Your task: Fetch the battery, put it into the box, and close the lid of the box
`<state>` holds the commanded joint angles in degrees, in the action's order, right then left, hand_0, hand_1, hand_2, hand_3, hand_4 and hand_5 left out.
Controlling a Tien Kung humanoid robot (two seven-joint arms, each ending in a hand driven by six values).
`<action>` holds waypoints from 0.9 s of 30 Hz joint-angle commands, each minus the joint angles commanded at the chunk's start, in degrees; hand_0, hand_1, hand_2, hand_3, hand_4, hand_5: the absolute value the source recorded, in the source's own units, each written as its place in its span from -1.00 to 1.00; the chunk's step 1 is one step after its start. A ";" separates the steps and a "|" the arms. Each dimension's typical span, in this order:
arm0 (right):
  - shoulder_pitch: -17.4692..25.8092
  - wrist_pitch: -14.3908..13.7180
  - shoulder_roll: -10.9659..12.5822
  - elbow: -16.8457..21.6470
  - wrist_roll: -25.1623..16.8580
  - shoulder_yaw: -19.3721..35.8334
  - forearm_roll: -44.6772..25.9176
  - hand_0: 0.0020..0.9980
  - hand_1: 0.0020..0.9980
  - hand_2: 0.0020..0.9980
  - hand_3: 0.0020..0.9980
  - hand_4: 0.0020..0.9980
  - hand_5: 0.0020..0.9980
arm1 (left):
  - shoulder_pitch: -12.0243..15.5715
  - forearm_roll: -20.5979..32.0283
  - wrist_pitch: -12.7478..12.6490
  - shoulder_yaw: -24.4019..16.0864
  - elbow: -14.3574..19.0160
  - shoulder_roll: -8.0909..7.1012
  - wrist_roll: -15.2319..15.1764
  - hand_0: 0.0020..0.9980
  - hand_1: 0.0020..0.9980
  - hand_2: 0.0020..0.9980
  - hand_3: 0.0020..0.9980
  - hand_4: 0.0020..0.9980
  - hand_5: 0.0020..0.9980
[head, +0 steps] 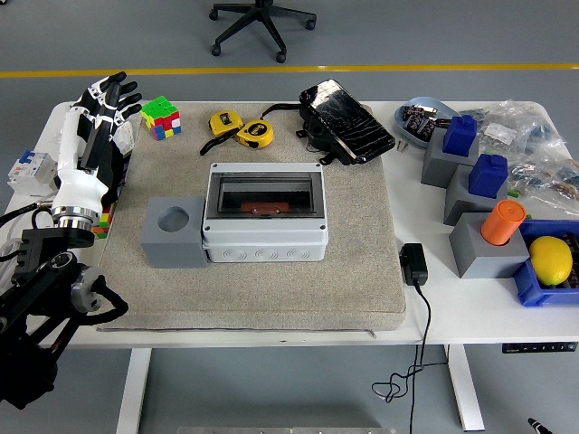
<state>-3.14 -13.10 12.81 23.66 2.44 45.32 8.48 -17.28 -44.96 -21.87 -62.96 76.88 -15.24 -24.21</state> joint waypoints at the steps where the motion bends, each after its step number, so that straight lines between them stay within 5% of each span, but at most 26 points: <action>1: 0.05 0.04 -0.02 -0.04 0.06 -0.17 -0.03 0.17 0.29 0.32 0.08 0.73 -0.20 | 0.05 0.02 0.00 -0.13 0.00 0.03 -0.03 0.41 0.42 0.43 0.45 1.00 0.40; 27: 0.78 -0.09 -0.99 0.18 -0.32 0.92 0.13 0.16 0.29 0.32 0.10 0.73 -0.20 | 1.13 0.12 0.00 -0.33 0.65 -0.23 -0.44 0.41 0.42 0.44 0.45 1.00 0.40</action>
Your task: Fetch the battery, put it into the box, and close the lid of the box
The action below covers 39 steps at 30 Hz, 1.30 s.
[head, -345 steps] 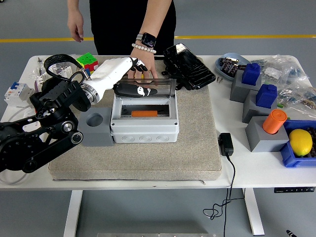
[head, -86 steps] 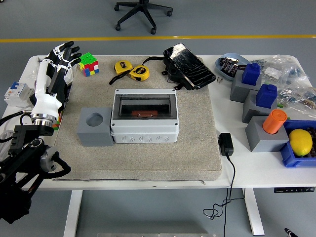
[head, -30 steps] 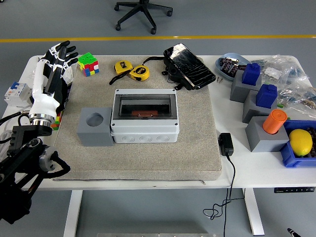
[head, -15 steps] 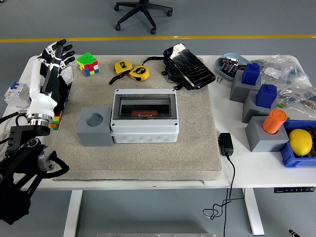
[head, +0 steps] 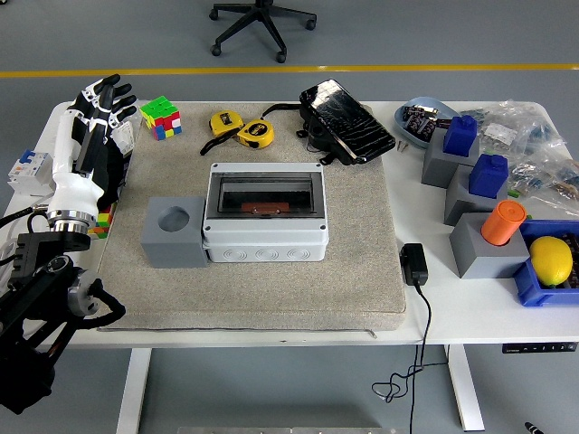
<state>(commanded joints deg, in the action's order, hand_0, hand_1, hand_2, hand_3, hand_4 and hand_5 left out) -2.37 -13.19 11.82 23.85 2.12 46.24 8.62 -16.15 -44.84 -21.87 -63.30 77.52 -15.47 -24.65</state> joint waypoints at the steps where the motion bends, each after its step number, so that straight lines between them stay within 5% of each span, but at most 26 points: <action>1: 0.04 0.07 -0.03 0.00 0.07 0.01 0.05 0.16 0.29 0.32 0.10 0.73 -0.20 | 0.06 0.02 0.00 0.01 0.05 -0.01 -0.02 0.41 0.42 0.44 0.45 1.00 0.40; 39: -1.10 0.08 0.48 -0.42 0.20 0.59 -0.08 0.16 0.29 0.31 0.09 0.73 -0.20 | 0.69 -0.19 0.01 -0.63 0.57 -0.56 0.07 0.40 0.42 0.43 0.43 1.00 0.40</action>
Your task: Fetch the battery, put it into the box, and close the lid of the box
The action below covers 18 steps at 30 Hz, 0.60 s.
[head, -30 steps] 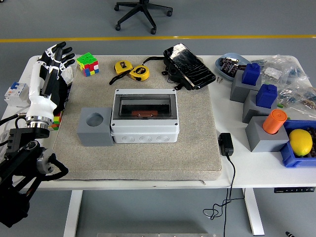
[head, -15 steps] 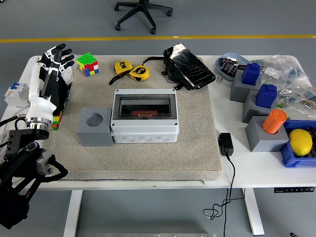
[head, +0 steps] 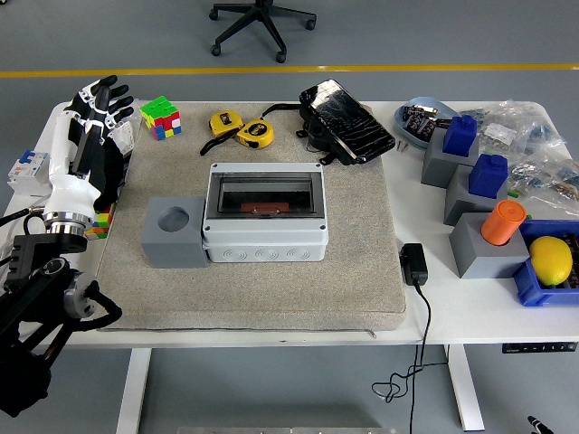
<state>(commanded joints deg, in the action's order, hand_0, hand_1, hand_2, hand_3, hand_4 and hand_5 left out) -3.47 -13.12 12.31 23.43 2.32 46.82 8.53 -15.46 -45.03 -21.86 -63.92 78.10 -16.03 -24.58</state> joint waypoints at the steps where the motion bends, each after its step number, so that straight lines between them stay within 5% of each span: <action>1: 0.04 0.02 -0.07 -0.01 -0.04 0.04 -0.07 0.16 0.29 0.31 0.09 0.73 -0.20 | 0.11 -0.04 0.02 0.05 -0.05 -0.01 0.05 0.40 0.42 0.43 0.43 1.00 0.40; 18: 0.10 0.34 -0.25 0.00 -0.13 -0.17 -0.08 0.16 0.29 0.32 0.09 0.75 -0.17 | -0.43 0.08 0.06 0.79 -0.47 -0.21 0.10 0.40 0.42 0.43 0.42 1.00 0.40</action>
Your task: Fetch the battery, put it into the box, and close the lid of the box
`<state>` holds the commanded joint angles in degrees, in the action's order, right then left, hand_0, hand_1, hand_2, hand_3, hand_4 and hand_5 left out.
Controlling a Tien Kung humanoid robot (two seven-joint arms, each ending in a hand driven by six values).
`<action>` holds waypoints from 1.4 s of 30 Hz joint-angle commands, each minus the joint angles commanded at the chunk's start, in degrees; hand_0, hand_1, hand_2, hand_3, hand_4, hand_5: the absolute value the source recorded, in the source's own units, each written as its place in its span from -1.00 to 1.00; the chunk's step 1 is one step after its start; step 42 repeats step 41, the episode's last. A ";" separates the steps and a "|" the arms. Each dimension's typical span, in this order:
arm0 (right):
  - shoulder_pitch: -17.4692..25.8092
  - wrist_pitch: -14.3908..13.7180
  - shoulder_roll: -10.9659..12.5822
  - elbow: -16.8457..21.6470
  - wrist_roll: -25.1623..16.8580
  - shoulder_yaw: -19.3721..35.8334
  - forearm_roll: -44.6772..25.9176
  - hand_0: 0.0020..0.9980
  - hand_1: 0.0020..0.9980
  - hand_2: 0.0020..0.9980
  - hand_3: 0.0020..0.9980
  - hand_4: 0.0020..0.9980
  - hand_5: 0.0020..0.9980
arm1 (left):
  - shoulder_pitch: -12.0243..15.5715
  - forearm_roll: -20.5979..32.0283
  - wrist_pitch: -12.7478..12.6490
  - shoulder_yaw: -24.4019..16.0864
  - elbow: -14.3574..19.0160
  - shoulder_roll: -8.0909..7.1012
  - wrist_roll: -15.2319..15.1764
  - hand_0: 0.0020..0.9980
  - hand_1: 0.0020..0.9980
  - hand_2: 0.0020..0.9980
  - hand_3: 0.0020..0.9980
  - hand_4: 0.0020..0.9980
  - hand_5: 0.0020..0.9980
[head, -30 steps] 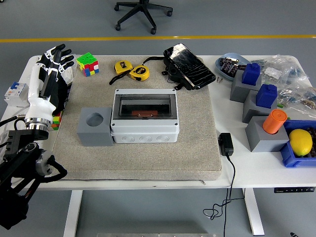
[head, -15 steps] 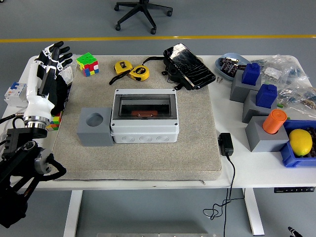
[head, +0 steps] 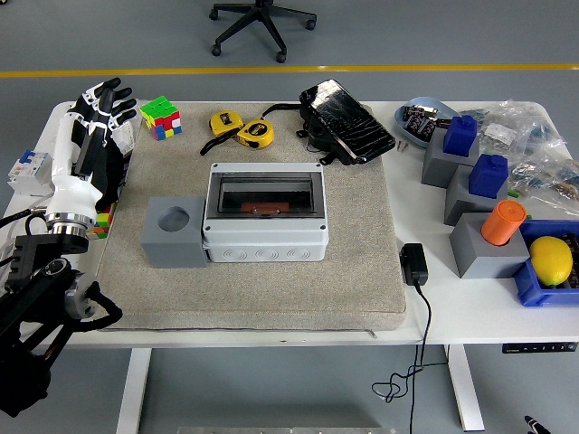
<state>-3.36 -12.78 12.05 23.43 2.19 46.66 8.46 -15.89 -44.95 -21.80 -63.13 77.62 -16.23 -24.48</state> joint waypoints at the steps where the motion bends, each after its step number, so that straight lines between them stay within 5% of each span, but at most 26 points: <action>1: -0.01 -0.04 0.04 0.03 -0.04 0.08 0.03 0.16 0.29 0.32 0.09 0.75 -0.17 | -0.04 0.02 0.01 0.06 -0.10 -0.01 0.02 0.40 0.42 0.43 0.42 1.00 0.40; 42: 0.72 -0.02 -0.35 0.13 0.01 0.82 0.41 0.17 0.29 0.32 0.09 0.75 -0.17 | -0.18 -0.13 -0.06 0.38 0.27 0.23 0.05 0.40 0.42 0.43 0.40 1.00 0.40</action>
